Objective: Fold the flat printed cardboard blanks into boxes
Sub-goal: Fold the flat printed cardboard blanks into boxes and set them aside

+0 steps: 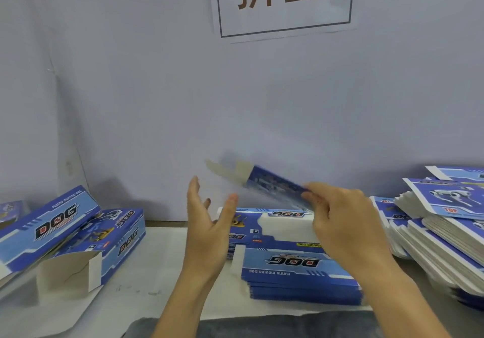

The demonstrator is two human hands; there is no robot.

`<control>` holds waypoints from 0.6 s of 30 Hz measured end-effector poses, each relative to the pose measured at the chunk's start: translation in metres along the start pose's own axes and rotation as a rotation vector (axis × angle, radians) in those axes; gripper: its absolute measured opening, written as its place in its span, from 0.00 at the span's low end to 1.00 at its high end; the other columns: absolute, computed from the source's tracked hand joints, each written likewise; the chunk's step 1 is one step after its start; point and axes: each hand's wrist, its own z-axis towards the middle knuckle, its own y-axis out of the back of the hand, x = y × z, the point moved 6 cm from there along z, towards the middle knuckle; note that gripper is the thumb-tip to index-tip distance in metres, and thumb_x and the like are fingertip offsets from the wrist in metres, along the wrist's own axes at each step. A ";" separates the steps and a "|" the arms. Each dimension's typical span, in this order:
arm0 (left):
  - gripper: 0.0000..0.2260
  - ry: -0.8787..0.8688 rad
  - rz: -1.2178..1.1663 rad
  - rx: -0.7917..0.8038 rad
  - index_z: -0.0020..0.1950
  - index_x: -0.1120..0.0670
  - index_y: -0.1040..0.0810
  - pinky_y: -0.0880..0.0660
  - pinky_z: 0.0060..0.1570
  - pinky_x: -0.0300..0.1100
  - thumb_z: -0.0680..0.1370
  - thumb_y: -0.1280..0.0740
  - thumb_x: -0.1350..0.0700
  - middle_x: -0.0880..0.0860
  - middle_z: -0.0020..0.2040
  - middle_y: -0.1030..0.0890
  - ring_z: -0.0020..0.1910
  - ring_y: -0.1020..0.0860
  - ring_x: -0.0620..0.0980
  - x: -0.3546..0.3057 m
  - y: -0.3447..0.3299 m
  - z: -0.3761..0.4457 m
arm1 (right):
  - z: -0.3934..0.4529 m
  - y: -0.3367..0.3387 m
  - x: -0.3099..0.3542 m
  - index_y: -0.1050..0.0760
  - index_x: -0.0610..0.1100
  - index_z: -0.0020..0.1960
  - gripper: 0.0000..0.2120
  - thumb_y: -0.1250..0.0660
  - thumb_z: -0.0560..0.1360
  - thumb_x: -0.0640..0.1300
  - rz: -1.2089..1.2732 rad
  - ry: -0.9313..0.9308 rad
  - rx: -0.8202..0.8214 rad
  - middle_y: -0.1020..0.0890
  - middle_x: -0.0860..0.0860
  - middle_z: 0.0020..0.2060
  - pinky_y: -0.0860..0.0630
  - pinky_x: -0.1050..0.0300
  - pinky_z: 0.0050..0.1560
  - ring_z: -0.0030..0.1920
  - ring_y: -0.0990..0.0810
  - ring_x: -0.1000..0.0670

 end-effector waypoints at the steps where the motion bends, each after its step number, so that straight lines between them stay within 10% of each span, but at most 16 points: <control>1: 0.42 0.016 -0.020 -0.023 0.80 0.42 0.48 0.22 0.44 0.29 0.69 0.34 0.39 0.42 0.80 0.42 0.75 0.36 0.45 -0.001 0.002 0.000 | 0.003 0.009 0.003 0.18 0.48 0.46 0.09 0.36 0.80 0.41 0.074 0.019 -0.070 0.23 0.55 0.25 0.29 0.52 0.31 0.28 0.28 0.45; 7: 0.37 0.015 -0.119 0.020 0.73 0.47 0.32 0.22 0.56 0.42 0.66 0.29 0.36 0.46 0.72 0.25 0.69 0.25 0.47 -0.008 0.006 0.002 | 0.013 0.058 0.017 0.32 0.39 0.35 0.17 0.39 0.80 0.45 0.631 0.042 -0.298 0.30 0.48 0.27 0.38 0.60 0.26 0.28 0.37 0.56; 11: 0.14 -0.116 -0.197 0.082 0.53 0.48 0.18 0.18 0.38 0.40 0.71 0.29 0.44 0.46 0.51 0.13 0.49 0.14 0.48 -0.032 0.007 0.002 | 0.013 0.046 0.003 0.23 0.35 0.45 0.15 0.39 0.84 0.44 0.805 -0.181 -0.168 0.19 0.38 0.37 0.24 0.55 0.27 0.33 0.24 0.48; 13: 0.11 -0.154 -0.168 0.075 0.52 0.47 0.18 0.18 0.36 0.39 0.71 0.32 0.47 0.44 0.48 0.13 0.46 0.14 0.47 -0.041 0.009 0.001 | 0.013 0.039 -0.006 0.22 0.43 0.49 0.07 0.37 0.82 0.44 0.776 -0.264 -0.142 0.16 0.51 0.35 0.25 0.66 0.28 0.34 0.20 0.52; 16: 0.08 -0.245 -0.038 0.086 0.50 0.44 0.19 0.21 0.34 0.33 0.72 0.34 0.48 0.36 0.45 0.15 0.45 0.16 0.40 -0.054 0.010 -0.001 | 0.012 0.041 -0.004 0.33 0.59 0.71 0.24 0.32 0.78 0.45 0.580 -0.226 -0.206 0.20 0.59 0.60 0.23 0.67 0.51 0.59 0.20 0.57; 18: 0.07 -0.281 0.013 0.138 0.49 0.42 0.20 0.21 0.34 0.31 0.73 0.34 0.49 0.35 0.46 0.15 0.46 0.16 0.39 -0.059 0.007 -0.004 | 0.012 0.040 0.008 0.46 0.64 0.78 0.34 0.33 0.78 0.49 0.339 -0.115 -0.219 0.37 0.53 0.77 0.35 0.52 0.72 0.77 0.39 0.52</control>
